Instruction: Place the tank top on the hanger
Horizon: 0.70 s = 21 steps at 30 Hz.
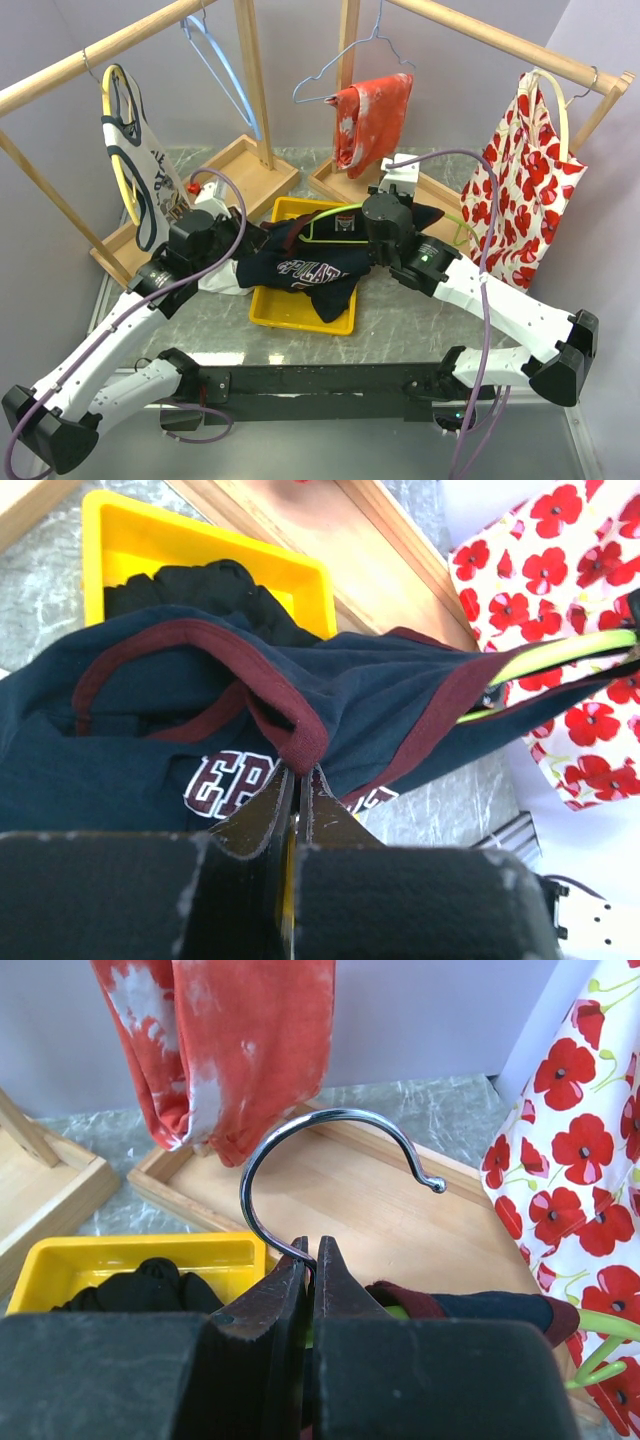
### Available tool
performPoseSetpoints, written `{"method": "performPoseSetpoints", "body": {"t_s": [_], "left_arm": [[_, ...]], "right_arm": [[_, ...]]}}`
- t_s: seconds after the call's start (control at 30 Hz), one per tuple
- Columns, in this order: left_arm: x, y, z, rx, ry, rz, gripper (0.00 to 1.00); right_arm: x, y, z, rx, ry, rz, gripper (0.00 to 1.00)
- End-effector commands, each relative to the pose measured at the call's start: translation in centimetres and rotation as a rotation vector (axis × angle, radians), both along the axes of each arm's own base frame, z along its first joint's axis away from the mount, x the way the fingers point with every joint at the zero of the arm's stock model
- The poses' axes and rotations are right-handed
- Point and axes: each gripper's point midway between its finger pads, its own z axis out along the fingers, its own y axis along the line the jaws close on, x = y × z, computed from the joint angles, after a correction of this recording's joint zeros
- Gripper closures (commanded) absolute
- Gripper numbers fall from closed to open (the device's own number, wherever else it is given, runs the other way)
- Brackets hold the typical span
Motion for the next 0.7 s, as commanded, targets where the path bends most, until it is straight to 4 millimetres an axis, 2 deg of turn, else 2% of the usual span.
{"method": "performPoseSetpoints", "body": {"t_s": [0.0, 0.03, 0.1, 0.23, 0.37, 0.4, 0.43, 0.5, 0.67], "left_arm": [[-1.5, -1.2, 4.0, -0.083, -0.060, -0.090, 0.99], [-1.7, -1.5, 5.4, -0.127, -0.063, -0.099, 0.99], [-2.3, -2.3, 6.6, -0.179, -0.056, -0.144, 0.99], [-2.7, -2.7, 9.3, -0.291, -0.056, -0.141, 0.99], [-2.8, -2.6, 10.9, -0.378, -0.054, -0.117, 0.99], [-2.8, -2.5, 11.5, -0.392, -0.061, -0.110, 0.99], [-2.8, -2.4, 11.9, -0.412, -0.059, -0.099, 0.99], [-3.0, -2.1, 13.0, -0.438, -0.073, -0.090, 0.99], [-3.3, -1.0, 13.4, -0.436, -0.084, -0.042, 0.99]], "right_arm": [[-0.1, -1.5, 3.0, 0.076, -0.082, -0.082, 1.00], [-0.1, -1.4, 3.4, 0.099, -0.102, -0.085, 1.00], [-0.4, -1.7, 3.3, 0.099, -0.115, -0.096, 1.00], [-0.9, -2.0, 5.0, 0.177, -0.198, -0.102, 1.00], [-1.6, -1.4, 6.2, 0.219, -0.243, -0.070, 1.00], [-1.7, -1.2, 5.7, 0.208, -0.244, -0.068, 1.00], [-1.7, -1.2, 6.3, 0.239, -0.273, -0.073, 1.00], [-1.5, -1.0, 5.7, 0.189, -0.267, -0.081, 1.00], [-1.4, -1.5, 6.1, 0.196, -0.295, -0.102, 1.00]]}}
